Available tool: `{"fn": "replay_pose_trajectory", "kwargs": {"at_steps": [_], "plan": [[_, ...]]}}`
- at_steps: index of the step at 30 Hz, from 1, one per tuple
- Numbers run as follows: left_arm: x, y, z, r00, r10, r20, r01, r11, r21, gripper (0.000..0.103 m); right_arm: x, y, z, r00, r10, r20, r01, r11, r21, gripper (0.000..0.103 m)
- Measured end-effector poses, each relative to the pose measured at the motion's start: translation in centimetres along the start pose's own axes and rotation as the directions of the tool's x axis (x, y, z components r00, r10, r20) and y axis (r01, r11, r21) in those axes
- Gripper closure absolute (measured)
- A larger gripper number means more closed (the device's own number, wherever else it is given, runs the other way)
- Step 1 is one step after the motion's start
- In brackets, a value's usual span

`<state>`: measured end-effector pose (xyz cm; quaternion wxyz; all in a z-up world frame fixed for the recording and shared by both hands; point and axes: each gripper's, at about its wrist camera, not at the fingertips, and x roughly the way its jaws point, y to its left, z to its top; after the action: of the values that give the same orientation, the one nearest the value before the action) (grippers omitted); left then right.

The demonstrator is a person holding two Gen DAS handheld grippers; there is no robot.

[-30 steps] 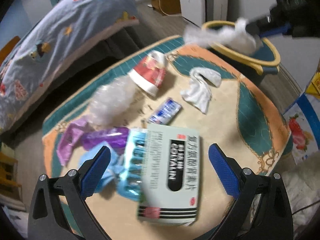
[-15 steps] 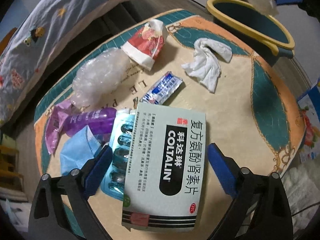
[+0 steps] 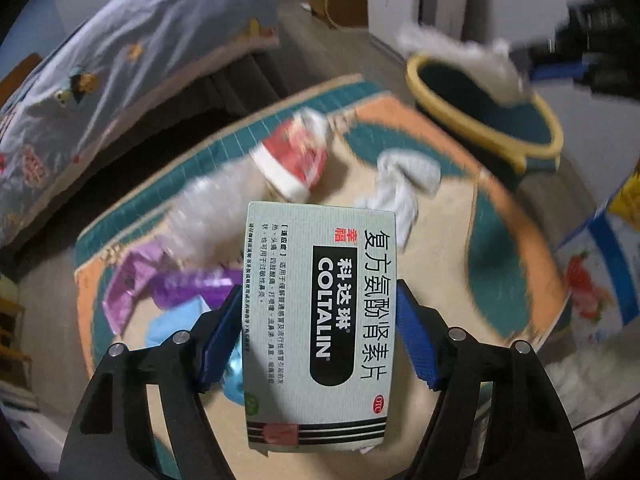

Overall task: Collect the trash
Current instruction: 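Carry the tissue toward the bin while the left tool grasps the COLTALIN box, then carry the tissue and COLTALIN box over the bin with both tools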

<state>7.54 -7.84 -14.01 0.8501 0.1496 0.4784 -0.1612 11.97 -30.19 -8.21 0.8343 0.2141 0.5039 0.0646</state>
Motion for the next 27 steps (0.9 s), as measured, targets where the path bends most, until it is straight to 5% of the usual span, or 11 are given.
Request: {"fn": "replay_pose_trajectory", "kwargs": {"at_steps": [11, 27], "plan": [[-3.7, -0.3, 4.1, 0.988, -0.018, 0.152, 0.021, 1.0, -0.023, 0.03, -2.6, -2.0, 1.5, 0.995, -0.027, 0.092, 0.025, 0.999, 0.026, 0.086], [-4.5, -2.5, 8.3, 0.973, -0.071, 0.22, 0.077, 0.997, -0.015, 0.03, -3.4, -6.7, 2.8, 0.992, -0.049, 0.114, 0.038, 0.995, 0.096, 0.086]]}}
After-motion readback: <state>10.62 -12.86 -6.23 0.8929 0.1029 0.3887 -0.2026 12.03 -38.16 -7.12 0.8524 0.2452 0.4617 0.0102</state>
